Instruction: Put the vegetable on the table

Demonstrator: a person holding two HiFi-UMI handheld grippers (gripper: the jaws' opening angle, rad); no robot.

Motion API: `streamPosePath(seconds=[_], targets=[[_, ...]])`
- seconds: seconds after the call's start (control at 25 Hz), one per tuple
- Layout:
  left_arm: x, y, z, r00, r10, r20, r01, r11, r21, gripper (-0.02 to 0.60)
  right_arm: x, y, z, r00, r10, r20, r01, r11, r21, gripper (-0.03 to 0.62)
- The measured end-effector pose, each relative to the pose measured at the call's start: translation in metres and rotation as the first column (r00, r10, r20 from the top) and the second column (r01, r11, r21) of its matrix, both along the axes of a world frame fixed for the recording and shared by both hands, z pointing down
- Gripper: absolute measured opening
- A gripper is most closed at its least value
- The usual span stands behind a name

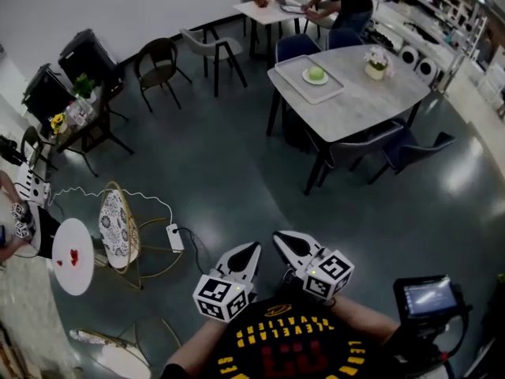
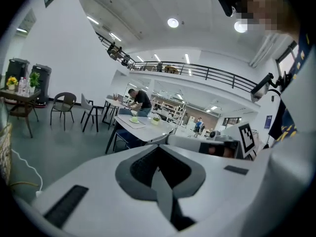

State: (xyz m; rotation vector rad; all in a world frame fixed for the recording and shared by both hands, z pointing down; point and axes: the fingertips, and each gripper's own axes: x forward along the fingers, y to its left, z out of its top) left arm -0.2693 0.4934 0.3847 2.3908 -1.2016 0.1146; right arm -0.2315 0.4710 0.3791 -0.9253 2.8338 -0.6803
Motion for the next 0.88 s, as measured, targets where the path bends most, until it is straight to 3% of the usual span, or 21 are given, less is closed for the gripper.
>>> streamPosePath(seconds=[0.24, 0.52, 0.72, 0.88], targets=[[0.015, -0.05, 0.004, 0.998, -0.062, -0.009, 0.061, 0.998, -0.033, 0.0, 0.027, -0.055, 0.007, 0.999, 0.001, 0.035, 0.001, 0.998, -0.056, -0.005], [0.004, -0.097, 0.021, 0.995, -0.097, -0.009, 0.096, 0.992, -0.076, 0.001, 0.019, -0.101, 0.025, 0.999, -0.016, 0.033, 0.019, 0.995, -0.098, -0.005], [-0.007, -0.156, 0.032, 0.997, -0.068, -0.029, 0.065, 0.994, -0.089, 0.0, 0.012, -0.157, 0.029, 0.999, 0.032, 0.016, -0.031, 0.995, -0.099, -0.005], [-0.021, -0.213, 0.026, 0.998, 0.014, -0.061, -0.018, 0.997, -0.069, 0.0, 0.004, -0.213, 0.026, 0.993, 0.114, 0.001, -0.114, 0.99, -0.081, -0.005]])
